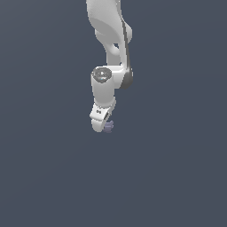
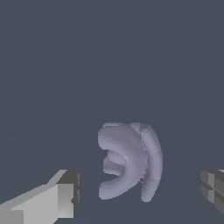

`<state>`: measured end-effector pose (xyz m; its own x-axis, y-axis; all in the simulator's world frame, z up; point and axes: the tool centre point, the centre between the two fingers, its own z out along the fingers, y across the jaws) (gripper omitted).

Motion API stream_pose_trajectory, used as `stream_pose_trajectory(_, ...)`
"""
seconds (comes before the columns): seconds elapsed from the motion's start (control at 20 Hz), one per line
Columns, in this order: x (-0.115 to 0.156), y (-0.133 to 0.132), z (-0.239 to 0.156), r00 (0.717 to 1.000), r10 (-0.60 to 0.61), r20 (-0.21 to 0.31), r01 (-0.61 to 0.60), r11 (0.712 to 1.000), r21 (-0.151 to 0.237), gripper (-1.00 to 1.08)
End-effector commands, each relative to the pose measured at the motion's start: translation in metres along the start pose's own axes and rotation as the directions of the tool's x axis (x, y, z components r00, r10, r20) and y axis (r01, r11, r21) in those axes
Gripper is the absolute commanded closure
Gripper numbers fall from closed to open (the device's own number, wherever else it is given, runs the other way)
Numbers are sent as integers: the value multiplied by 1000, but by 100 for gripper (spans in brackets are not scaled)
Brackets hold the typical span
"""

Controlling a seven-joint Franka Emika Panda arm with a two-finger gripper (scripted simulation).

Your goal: Pick up the object and move it to a goal position.

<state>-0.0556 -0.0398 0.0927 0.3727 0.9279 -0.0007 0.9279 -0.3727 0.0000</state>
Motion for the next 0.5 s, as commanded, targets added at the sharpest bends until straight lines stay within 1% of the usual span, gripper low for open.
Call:
stream_pose_trajectory(0.0, 0, 0, 1, 1000, -11, -1, 11, 1000, 0, -92)
stream_pose_trajectory(0.25, 0, 0, 3, 1000, -7, 0, 7, 1000, 0, -92)
stream_pose_trajectory(0.45, 0, -1, 17, 1000, -8, -1, 8, 1000, 0, -92)
